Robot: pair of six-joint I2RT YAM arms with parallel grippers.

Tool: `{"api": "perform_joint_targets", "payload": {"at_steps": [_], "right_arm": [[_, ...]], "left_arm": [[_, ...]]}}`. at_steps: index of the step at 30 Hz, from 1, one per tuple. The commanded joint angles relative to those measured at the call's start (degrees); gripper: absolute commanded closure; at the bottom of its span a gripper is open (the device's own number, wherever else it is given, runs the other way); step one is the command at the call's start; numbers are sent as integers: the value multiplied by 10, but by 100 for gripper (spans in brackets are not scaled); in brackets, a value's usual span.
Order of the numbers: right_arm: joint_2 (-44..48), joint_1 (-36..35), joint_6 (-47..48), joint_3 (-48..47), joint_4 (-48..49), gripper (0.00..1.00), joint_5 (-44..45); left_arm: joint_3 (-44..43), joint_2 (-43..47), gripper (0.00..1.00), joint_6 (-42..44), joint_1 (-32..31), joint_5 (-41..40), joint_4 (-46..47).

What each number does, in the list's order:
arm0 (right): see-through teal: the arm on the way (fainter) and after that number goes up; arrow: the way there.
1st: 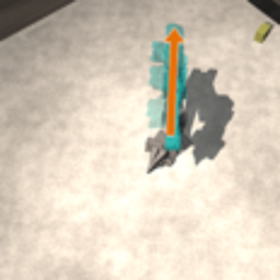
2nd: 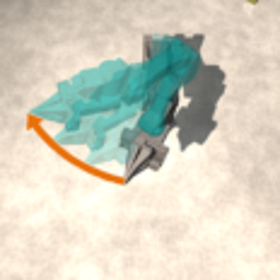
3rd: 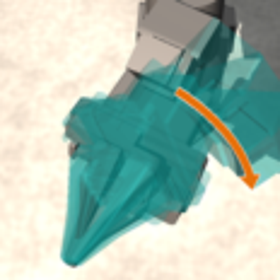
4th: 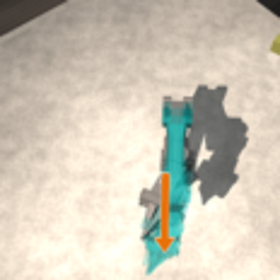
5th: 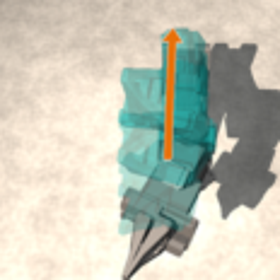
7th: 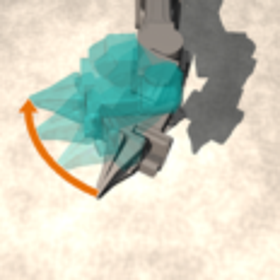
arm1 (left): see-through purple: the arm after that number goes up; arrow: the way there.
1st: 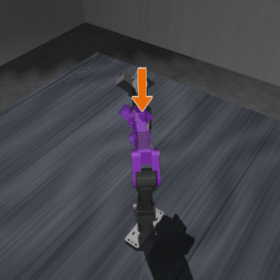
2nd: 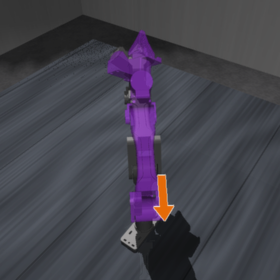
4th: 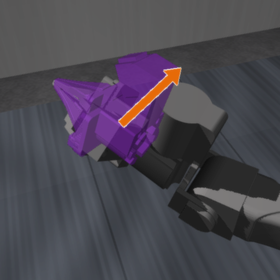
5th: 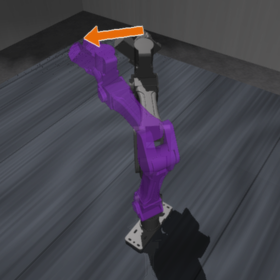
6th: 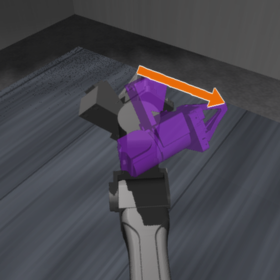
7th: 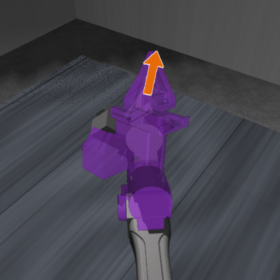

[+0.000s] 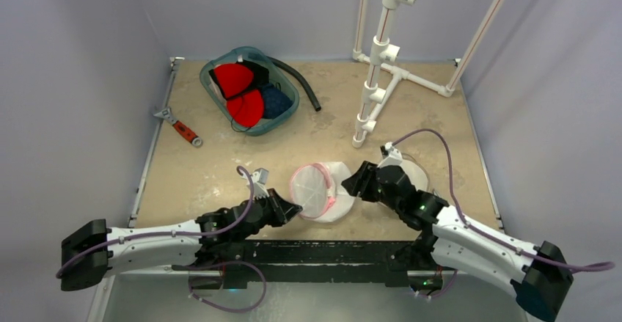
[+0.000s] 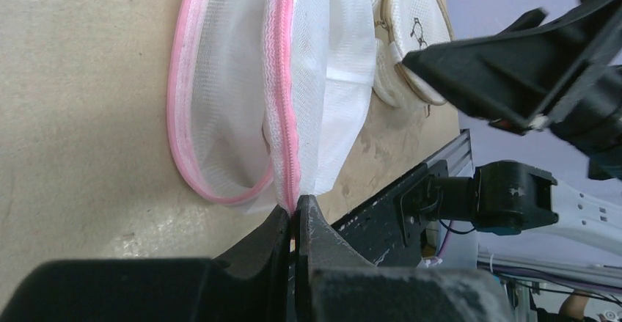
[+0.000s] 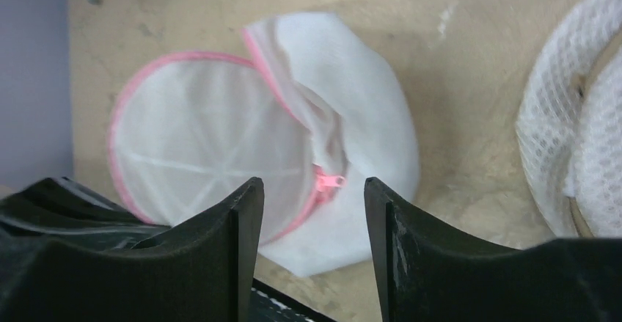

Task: Unzip the laundry bag and remove the bra
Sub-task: Close the laundry bag at the center of the board.

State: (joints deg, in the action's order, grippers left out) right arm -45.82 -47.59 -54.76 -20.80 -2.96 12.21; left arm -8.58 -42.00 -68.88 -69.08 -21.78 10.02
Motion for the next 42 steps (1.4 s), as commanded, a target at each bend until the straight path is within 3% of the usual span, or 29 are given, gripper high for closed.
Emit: {"api": "perform_joint_targets", "payload": {"at_steps": [1, 6, 17, 23, 36, 40, 42], "right_arm": [[15, 1, 76, -72, -13, 44, -1], [-99, 2, 118, -108, 24, 44, -111], [-221, 1, 123, -102, 65, 42, -99], [-261, 1, 109, -79, 100, 47, -134], [-304, 1, 90, -63, 151, 76, -140], [-272, 2, 90, -67, 120, 98, -124], [-235, 2, 91, -74, 85, 100, -104]], "left_arm": [[-17, -31, 100, 21, -2, 18, 86], [-11, -24, 100, 19, -2, 5, 83], [-7, -8, 100, 20, -2, 2, 70], [-5, -11, 100, 22, -2, 3, 74], [-2, -19, 100, 25, -2, 15, 78], [-1, -14, 100, 25, -2, 16, 72], [-3, -8, 100, 25, -2, 14, 62]]}}
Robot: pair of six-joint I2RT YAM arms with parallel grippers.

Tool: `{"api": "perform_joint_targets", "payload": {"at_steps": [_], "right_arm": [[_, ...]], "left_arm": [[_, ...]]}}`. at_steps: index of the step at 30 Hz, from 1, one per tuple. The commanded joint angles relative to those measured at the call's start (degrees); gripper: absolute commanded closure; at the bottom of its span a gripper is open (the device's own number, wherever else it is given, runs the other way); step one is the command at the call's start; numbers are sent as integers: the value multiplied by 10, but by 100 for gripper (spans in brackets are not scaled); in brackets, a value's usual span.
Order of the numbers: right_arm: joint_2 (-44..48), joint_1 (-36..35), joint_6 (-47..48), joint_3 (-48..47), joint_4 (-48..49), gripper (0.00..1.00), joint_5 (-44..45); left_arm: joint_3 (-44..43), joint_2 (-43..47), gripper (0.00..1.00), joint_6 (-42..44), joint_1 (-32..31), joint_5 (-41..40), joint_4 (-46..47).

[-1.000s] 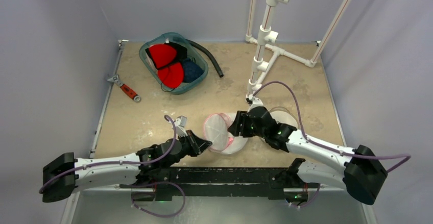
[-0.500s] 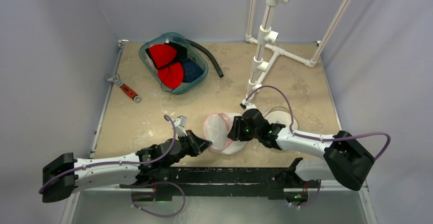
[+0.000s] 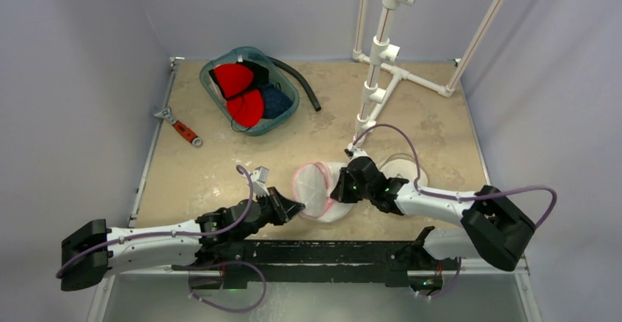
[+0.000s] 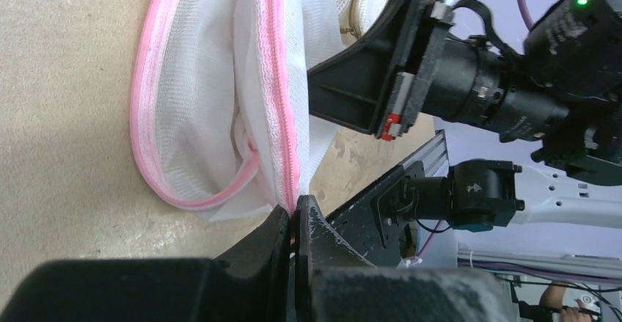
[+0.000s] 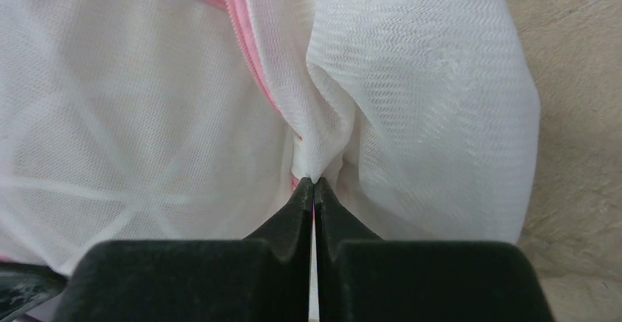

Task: Unzip the laundry bag and remove the bra
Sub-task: Close the laundry bag at the center of the board, then adjust the laundry bag at the center of the board.

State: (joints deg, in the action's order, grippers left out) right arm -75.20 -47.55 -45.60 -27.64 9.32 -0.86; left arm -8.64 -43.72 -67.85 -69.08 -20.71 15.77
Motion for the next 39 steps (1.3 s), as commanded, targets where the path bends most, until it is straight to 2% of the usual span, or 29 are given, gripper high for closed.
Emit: {"api": "perform_joint_targets", "payload": {"at_steps": [1, 3, 8, 13, 17, 22, 25, 28, 30, 33, 39], "right_arm": [[81, 1, 0, -9, -58, 100, 40], [122, 1, 5, -16, -97, 100, 65], [167, 6, 21, -41, -189, 100, 107], [214, 8, -5, -50, -246, 100, 136], [234, 9, -37, -67, -302, 100, 167], [264, 10, -79, -63, -324, 100, 186], [296, 9, -80, -49, -304, 100, 168], [336, 10, -44, -31, -229, 100, 96], [357, 9, -26, -28, -184, 100, 53], [342, 10, 5, -50, -138, 100, -1], [262, 9, 50, -130, -41, 100, -87]], "left_arm": [[-5, 13, 94, 15, -2, 1, -4], [-10, 20, 83, 15, -2, -3, -20], [-23, 23, 65, 26, -2, -11, -46], [-46, 26, 49, 28, -2, -26, -96], [-58, 44, 41, 32, -2, -43, -131], [-53, 55, 33, 29, -2, -63, -137], [-40, 34, 23, 17, -1, -63, -97], [-47, 14, 23, 26, -1, -57, -79], [-61, 16, 23, 34, -1, -62, -99], [-85, 53, 24, 38, -1, -95, -179], [-161, 197, 24, 43, -1, -218, -384]]}}
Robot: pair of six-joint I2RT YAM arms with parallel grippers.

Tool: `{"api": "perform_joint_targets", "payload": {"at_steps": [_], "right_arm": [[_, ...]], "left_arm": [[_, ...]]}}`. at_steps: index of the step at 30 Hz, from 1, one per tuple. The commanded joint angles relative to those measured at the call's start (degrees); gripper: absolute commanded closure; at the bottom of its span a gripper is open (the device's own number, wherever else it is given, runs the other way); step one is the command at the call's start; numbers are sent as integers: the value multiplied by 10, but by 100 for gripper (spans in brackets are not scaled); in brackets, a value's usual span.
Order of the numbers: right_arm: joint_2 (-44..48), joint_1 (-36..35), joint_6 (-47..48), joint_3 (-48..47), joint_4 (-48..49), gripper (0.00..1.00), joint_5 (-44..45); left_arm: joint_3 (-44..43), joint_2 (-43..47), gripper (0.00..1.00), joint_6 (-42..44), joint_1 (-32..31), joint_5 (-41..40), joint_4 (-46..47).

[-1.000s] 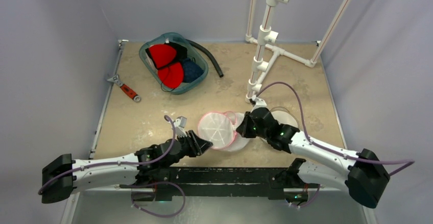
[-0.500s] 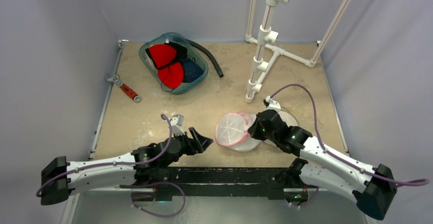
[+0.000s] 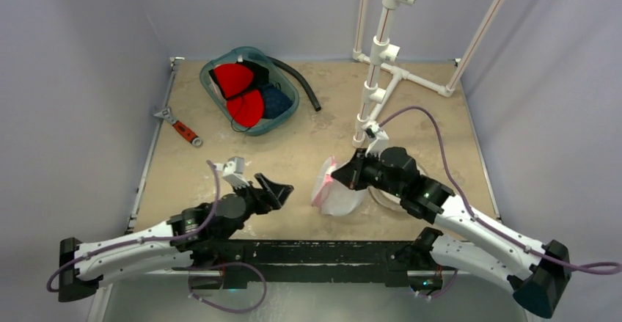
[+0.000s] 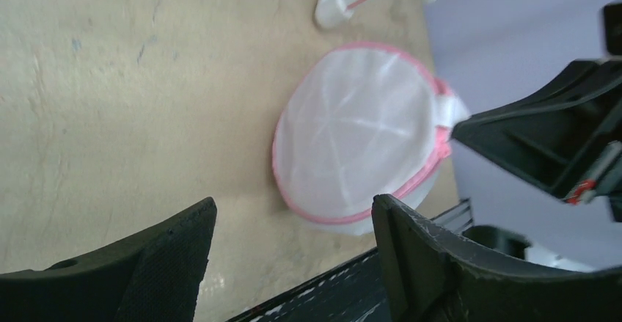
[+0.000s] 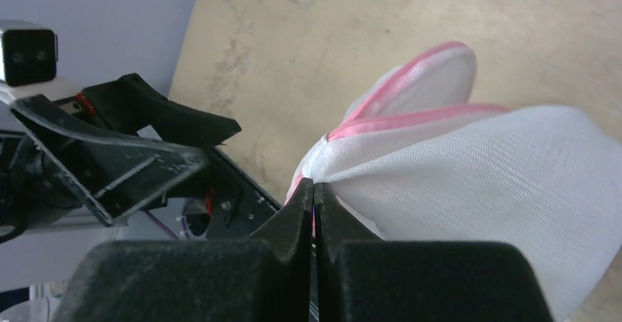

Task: Unzip the laundry bag and remove the bra
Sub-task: Adjust the laundry bag at the center of the board.

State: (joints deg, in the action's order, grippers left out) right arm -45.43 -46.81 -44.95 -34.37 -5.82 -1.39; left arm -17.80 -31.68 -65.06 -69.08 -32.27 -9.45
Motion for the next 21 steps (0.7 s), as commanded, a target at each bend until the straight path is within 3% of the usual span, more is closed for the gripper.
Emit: {"api": "perform_joint_targets", "payload": {"at_steps": [1, 8, 11, 21], "right_arm": [[-49, 2, 44, -74, 127, 100, -98], [-139, 1, 39, -152, 224, 100, -185], [-142, 1, 56, -143, 198, 100, -173], [-51, 1, 2, 169, 195, 100, -42]], "left_arm": [[-87, 100, 24, 17, -1, -122, -162], [-186, 172, 24, 50, -1, -214, -288], [-200, 171, 24, 49, -1, -220, -308], [-126, 150, 25, 27, -1, -170, -243]]}}
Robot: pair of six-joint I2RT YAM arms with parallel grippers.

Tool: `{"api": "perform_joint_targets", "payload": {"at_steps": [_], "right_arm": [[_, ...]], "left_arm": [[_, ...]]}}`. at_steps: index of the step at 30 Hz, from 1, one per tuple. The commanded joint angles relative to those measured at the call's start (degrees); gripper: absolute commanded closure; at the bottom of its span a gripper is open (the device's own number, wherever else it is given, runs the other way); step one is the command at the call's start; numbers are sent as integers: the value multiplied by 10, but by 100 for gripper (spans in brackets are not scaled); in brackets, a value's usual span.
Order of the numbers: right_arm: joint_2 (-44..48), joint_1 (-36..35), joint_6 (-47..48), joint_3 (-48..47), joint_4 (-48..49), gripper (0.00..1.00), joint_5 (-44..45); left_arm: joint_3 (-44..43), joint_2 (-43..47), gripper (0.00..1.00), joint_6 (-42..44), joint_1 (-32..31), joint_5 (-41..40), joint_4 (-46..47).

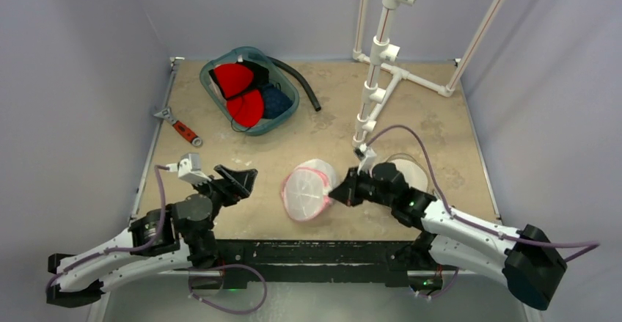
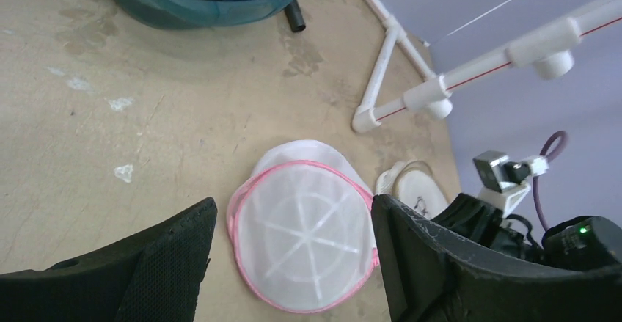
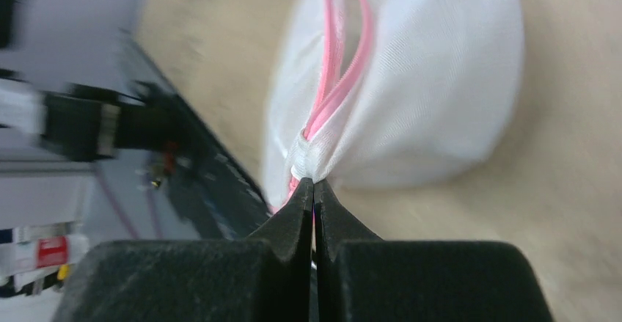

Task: Unzip the laundry bag and remove the bra
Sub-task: Adjust the laundry bag at the center of the board.

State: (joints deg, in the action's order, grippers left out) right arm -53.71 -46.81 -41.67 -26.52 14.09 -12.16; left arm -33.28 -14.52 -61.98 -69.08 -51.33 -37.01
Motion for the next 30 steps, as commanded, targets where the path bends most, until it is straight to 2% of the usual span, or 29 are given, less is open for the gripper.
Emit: {"api": "perform_joint_targets", "payload": {"at_steps": [1, 6, 13, 23, 24, 26, 28, 30], "right_arm": [[44, 1, -44, 108, -4, 100, 77], [96, 2, -85, 141, -37, 100, 119], [145, 2, -66, 101, -88, 100, 160], [47, 2, -70, 55, -126, 100, 255], [48, 2, -75, 54, -134, 98, 261], [60, 2, -81, 50, -146, 80, 272], [77, 1, -87, 38, -173, 56, 284], [96, 1, -88, 21, -199, 43, 292]], "left_arm": [[34, -31, 25, -4, -1, 26, 41], [41, -82, 25, -6, -1, 46, 68], [53, -99, 25, -5, -1, 62, 93], [84, -133, 26, -19, -1, 117, 139], [86, -142, 26, -18, -1, 126, 146], [90, -156, 26, -15, -1, 140, 165], [93, -172, 26, -10, -1, 154, 182], [94, -185, 27, -6, -1, 163, 195]]}}
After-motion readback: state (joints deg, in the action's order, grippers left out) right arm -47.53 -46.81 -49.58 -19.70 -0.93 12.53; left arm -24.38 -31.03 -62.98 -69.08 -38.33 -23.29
